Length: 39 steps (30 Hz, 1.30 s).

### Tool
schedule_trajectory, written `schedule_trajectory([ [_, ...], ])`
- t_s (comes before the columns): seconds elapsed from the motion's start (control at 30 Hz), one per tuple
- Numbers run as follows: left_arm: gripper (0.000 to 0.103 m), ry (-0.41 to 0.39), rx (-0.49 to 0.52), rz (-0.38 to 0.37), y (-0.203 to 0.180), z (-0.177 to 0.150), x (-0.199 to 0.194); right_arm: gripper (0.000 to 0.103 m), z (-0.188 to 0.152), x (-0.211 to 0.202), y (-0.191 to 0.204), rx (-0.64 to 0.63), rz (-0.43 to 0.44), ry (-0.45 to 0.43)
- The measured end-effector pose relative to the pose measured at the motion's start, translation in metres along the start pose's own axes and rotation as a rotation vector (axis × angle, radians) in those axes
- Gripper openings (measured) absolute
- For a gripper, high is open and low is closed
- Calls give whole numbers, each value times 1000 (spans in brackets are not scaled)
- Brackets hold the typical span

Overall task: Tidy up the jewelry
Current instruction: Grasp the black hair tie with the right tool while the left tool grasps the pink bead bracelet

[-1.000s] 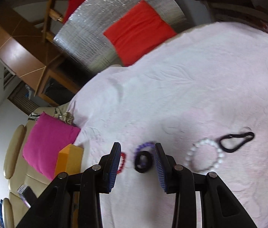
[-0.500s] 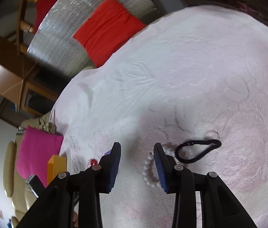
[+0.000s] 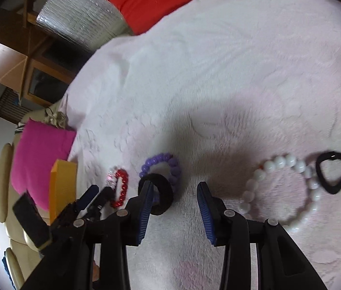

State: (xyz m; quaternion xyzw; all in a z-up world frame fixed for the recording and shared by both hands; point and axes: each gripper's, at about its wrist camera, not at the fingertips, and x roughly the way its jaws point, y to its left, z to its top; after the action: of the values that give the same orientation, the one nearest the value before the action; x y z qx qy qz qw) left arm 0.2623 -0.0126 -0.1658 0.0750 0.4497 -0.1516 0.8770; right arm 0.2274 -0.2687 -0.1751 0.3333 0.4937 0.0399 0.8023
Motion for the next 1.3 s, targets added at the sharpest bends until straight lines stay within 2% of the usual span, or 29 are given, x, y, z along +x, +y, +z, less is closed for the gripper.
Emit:
schedule_trajectory([
  [0.2, 41, -12, -15, -12, 6, 0, -5, 41, 0, 8, 9, -38, -24, -12],
  [0.23, 41, -11, -23, -17, 8, -1, -4, 35, -1, 8, 10, -48, -33, -17],
  [0.27, 39, -11, -28, -21, 9, -1, -4, 23, -2, 7, 10, -58, -41, -15],
  [0.3, 36, -11, -29, -23, 10, 0, -4, 18, -2, 8, 11, -63, -46, -9],
  [0.37, 28, -9, -28, -38, 10, -2, -6, 14, -3, 5, 10, -57, -41, -7],
  [0.5, 28, -22, -28, -54, 9, 1, -9, 13, -4, -10, 11, -59, -16, -55],
  [0.6, 40, -36, -48, -49, 10, 5, -7, 13, -3, -22, 8, -44, 13, -93],
  [0.67, 61, -34, -57, -55, 10, 6, -5, 13, -3, -25, 8, -42, 8, -101],
  [0.77, 62, -38, -39, -80, 0, 7, -5, 13, -1, -26, 4, -29, 9, -93],
  [0.93, 62, -4, -21, -67, -7, 6, 6, 13, -2, -27, 6, -30, 10, -95],
  [1.0, 53, 4, -22, -70, -8, 7, 11, 13, -4, -28, 6, -34, 11, -96],
  [1.07, 31, 20, -24, -73, -7, 7, 15, 13, -5, -27, 8, -38, 15, -93],
  [1.17, 14, 18, -46, -86, -2, 10, 15, 13, -7, -26, 13, -51, 16, -95],
  [1.3, 8, -41, -57, -106, 5, 12, -3, 13, -9, -29, 20, -81, 6, -115],
])
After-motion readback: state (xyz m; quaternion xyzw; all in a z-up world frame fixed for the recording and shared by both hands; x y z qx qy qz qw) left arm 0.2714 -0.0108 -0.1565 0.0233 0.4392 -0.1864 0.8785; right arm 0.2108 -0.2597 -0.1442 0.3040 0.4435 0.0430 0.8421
